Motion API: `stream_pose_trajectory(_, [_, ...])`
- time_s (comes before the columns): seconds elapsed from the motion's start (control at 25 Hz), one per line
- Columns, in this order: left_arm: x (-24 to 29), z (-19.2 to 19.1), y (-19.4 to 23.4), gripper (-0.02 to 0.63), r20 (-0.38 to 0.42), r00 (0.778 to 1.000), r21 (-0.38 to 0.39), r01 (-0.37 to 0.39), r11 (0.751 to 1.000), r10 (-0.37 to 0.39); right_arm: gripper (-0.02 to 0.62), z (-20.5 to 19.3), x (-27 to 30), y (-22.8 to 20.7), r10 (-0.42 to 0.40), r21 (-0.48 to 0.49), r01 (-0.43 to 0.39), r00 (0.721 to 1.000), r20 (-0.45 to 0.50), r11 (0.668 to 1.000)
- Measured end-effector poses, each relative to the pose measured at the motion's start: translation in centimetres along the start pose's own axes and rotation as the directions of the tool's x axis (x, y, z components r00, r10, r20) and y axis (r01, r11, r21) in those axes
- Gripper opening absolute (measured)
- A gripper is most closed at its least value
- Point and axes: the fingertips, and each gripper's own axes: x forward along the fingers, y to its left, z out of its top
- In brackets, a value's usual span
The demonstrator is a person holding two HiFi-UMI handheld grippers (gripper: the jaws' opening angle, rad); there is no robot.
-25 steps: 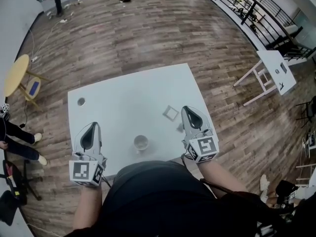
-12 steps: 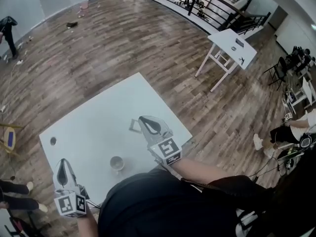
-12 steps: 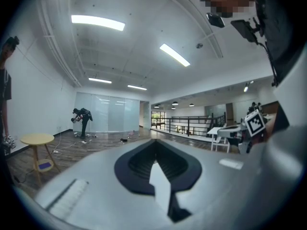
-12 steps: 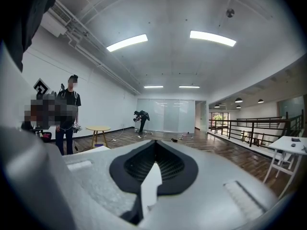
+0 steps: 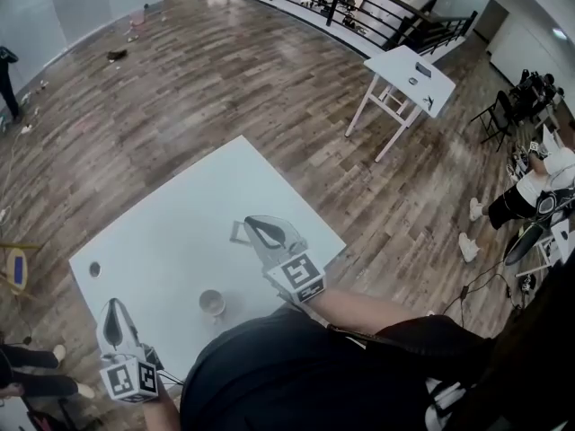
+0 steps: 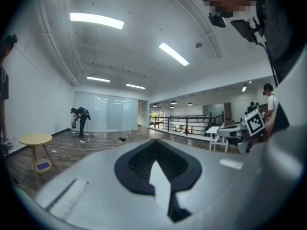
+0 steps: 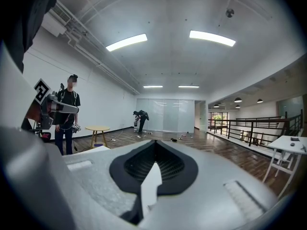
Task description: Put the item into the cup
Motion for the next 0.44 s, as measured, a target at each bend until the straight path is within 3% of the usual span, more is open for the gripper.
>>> stream_pose_trajectory(0.44, [0.2,-0.4,-0.3,0.000,-0.018,0.999,0.017,0.027,0.999,-0.027,0.002,-1.2,-0.6,-0.2,-0.023,0.012,0.023,1.000,-0.013,1.000])
